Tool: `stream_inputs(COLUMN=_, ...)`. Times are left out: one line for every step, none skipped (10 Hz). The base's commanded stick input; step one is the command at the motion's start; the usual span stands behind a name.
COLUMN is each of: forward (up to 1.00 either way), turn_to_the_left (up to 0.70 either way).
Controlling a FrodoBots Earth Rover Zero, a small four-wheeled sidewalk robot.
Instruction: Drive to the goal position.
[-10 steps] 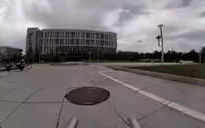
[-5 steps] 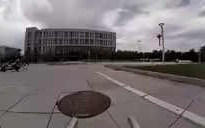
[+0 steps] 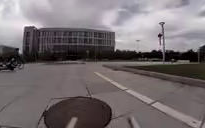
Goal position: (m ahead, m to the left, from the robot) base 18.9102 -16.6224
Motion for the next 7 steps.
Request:
stream_inputs(forward=0.7, turn_to_the_left=0.01)
stream_inputs(forward=0.7, turn_to_the_left=0.01)
stream_inputs(forward=0.7, turn_to_the_left=0.01)
stream_inputs(forward=0.7, turn_to_the_left=0.01)
stream_inputs(forward=0.7, turn_to_the_left=0.01)
stream_inputs(forward=0.7, turn_to_the_left=0.01)
stream_inputs(forward=0.7, turn_to_the_left=0.01)
